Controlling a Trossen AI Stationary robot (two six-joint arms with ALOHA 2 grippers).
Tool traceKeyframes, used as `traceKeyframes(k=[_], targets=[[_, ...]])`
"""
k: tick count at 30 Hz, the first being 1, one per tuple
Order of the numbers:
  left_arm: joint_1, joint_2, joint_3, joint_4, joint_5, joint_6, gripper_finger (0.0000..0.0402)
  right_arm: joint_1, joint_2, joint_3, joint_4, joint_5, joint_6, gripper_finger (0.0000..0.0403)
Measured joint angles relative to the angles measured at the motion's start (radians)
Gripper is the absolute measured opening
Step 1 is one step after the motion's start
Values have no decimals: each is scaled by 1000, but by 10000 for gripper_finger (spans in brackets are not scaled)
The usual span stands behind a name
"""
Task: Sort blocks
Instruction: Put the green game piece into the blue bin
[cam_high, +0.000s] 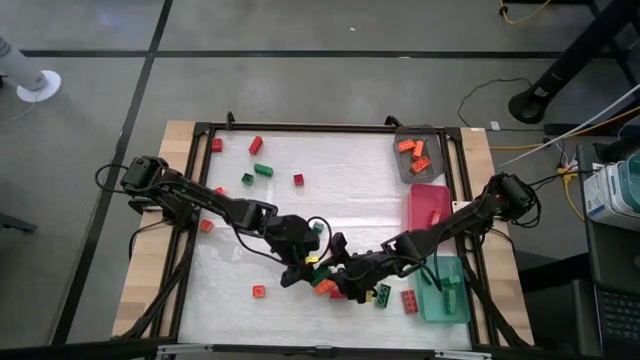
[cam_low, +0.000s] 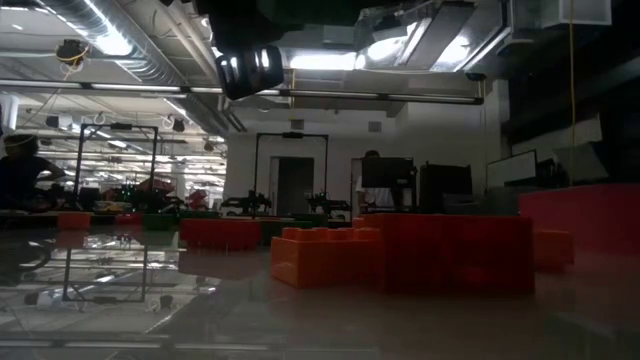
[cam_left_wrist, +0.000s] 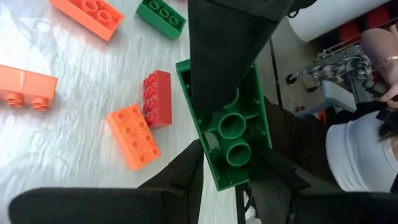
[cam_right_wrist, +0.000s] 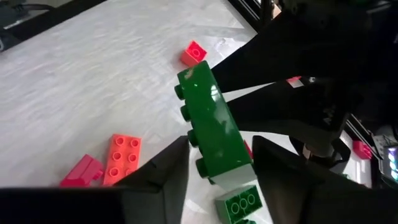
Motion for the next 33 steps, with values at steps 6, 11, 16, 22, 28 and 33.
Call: traceKeyframes(k=[6, 11, 16, 22, 28, 33], targets=[[0, 0, 0, 1, 3, 18, 98, 1, 0, 0, -3, -19, -11, 108], [0, 0, 0, 1, 2, 33, 98, 2, 0, 0, -3, -25, -10, 103], [13, 0, 0, -6, 3, 34, 98, 1, 0, 0, -7, -35, 0, 115], [41, 2, -1, -6, 61, 31, 98, 0, 0, 1, -30, -57, 30, 107], [47, 3, -1, -3, 63, 59, 98, 0, -1, 3, -52, -65, 68, 110], [46, 3, -1, -4, 63, 78, 100, 0, -1, 3, -53, -63, 67, 109]])
